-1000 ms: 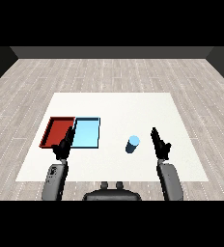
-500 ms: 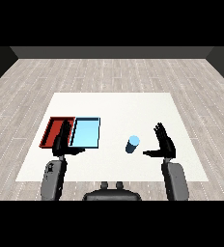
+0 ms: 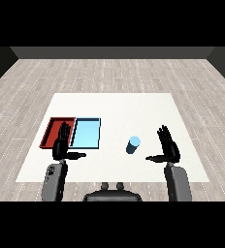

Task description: Pick the blue can and put it in the blue box

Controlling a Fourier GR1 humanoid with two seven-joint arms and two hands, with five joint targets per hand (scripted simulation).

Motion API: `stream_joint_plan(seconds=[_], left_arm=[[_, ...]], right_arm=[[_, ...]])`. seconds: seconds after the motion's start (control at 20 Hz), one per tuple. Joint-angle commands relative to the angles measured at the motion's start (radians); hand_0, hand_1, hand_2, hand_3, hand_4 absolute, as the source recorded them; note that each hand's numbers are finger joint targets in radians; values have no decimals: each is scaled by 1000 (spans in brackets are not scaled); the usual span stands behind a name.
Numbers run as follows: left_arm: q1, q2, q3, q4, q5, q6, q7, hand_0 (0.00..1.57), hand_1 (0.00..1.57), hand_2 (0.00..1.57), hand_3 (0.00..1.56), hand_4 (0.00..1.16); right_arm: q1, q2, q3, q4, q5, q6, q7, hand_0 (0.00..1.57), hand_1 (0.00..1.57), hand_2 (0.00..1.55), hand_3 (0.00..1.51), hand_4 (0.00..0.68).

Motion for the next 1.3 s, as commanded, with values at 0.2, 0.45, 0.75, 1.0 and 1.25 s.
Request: stream_joint_plan(seconds=[0.2, 0.45, 0.75, 1.0, 1.25], left_arm=[[-49, 19, 26, 44, 10, -14, -15, 0, 0, 0, 0, 0], [25, 8, 15, -49, 18, -10, 2, 0, 0, 0, 0, 0], [-32, 18, 33, 2, 26, -15, -7, 0, 0, 0, 0, 0], [1, 11, 30, -67, 58, -16, 48, 0, 0, 0, 0, 0], [36, 25, 39, -51, 50, -41, 3, 0, 0, 0, 0, 0]], right_arm=[[-19, 10, -4, -5, 1, 11, 36, 0, 0, 0, 0, 0], [-89, -9, -33, 29, -71, 47, 86, 0, 0, 0, 0, 0], [-60, 50, 3, -2, -60, -7, 114, 0, 0, 0, 0, 0], [-136, 129, 59, 115, -33, -81, 84, 0, 0, 0, 0, 0], [-159, 130, 73, 247, -49, -93, -16, 0, 0, 0, 0, 0]])
